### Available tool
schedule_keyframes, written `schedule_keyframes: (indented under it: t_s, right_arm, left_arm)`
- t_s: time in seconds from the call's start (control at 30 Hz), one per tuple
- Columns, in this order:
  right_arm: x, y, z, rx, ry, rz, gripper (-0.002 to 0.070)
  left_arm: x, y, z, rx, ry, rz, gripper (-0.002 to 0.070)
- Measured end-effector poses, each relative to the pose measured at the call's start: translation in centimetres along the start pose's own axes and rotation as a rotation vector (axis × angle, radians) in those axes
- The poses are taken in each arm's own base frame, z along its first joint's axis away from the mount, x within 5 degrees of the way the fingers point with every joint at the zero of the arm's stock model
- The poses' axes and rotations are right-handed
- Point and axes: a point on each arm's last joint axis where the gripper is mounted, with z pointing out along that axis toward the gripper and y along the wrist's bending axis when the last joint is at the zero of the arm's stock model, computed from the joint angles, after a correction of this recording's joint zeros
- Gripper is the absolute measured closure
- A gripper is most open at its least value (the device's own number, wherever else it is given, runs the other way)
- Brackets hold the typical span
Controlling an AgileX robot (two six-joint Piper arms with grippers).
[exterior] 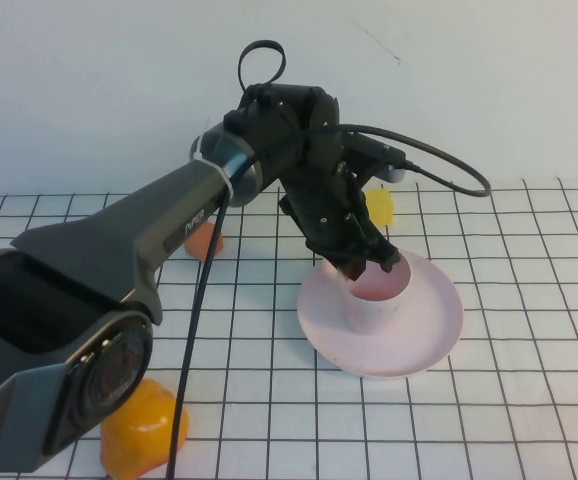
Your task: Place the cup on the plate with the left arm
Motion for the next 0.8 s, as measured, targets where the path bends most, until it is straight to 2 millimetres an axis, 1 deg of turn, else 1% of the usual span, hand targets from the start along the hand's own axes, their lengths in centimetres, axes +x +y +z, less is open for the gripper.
schedule_keyframes:
  t_s: [0.07, 0.13, 0.17, 0.3, 0.33, 0.4, 0.47, 0.5, 0.57, 0.63, 0.67, 0.7, 0.73, 0.77, 0.8]
  right_arm:
    - [0.0, 0.0, 0.0, 0.000, 0.000, 0.000, 0.0678]
    - [0.0, 0.0, 0.0, 0.000, 0.000, 0.000, 0.0678]
    - [0.0, 0.0, 0.0, 0.000, 0.000, 0.000, 0.0678]
    - [0.0, 0.0, 0.0, 0.000, 0.000, 0.000, 0.0678]
    - [0.0, 0.0, 0.0, 0.000, 0.000, 0.000, 0.0678]
    - [0.0, 0.0, 0.0, 0.000, 0.000, 0.000, 0.0678]
    - [0.0, 0.0, 0.0, 0.000, 0.000, 0.000, 0.0678]
    - [0.0, 0.0, 0.0, 0.000, 0.000, 0.000, 0.0678]
    - [0.0, 0.0, 0.0, 0.000, 0.000, 0.000, 0.0678]
    - [0.0, 0.0, 0.0, 0.000, 0.000, 0.000, 0.0678]
    - [0.0, 0.0, 0.0, 0.000, 0.000, 0.000, 0.0678]
    - [0.0, 0.0, 0.0, 0.000, 0.000, 0.000, 0.0678]
    - [0.0, 0.0, 0.0, 0.000, 0.000, 0.000, 0.0678]
    - [0.0, 0.0, 0.0, 0.000, 0.000, 0.000, 0.0678]
    - [0.0, 0.0, 0.0, 0.000, 0.000, 0.000, 0.0678]
  left_arm:
    - [-0.1, 0.1, 0.0, -0.011, -0.014, 0.004, 0.0602]
    - [-0.3, 0.1, 0.0, -0.015, -0.031, 0.011, 0.0550]
    - [-0.3, 0.1, 0.0, -0.016, -0.037, 0.019, 0.0508]
    - [-0.4, 0.2, 0.0, -0.026, -0.042, 0.051, 0.0300]
    - [-0.4, 0.3, -0.1, -0.035, -0.042, 0.056, 0.0266]
    - [-0.4, 0.4, -0.7, -0.066, -0.046, 0.072, 0.0247]
    - [-0.6, 0.6, -1.9, -0.108, -0.061, 0.086, 0.0275]
    - [-0.7, 0.5, -3.0, -0.129, -0.076, 0.089, 0.0311]
    - [-0.9, 0.4, -5.7, -0.167, -0.122, 0.090, 0.0413]
    - [-0.9, 0.2, -9.1, -0.207, -0.177, 0.097, 0.0538]
    - [-0.8, 0.1, -11.1, -0.241, -0.206, 0.103, 0.0585]
    - [-0.7, -0.2, -12.7, -0.254, -0.237, 0.101, 0.0611]
    - [-0.5, -0.5, -14.8, -0.279, -0.275, 0.099, 0.0634]
    - [-0.2, -0.8, -17.0, -0.304, -0.316, 0.097, 0.0648]
    - [0.1, -1.1, -18.8, -0.323, -0.351, 0.091, 0.0656]
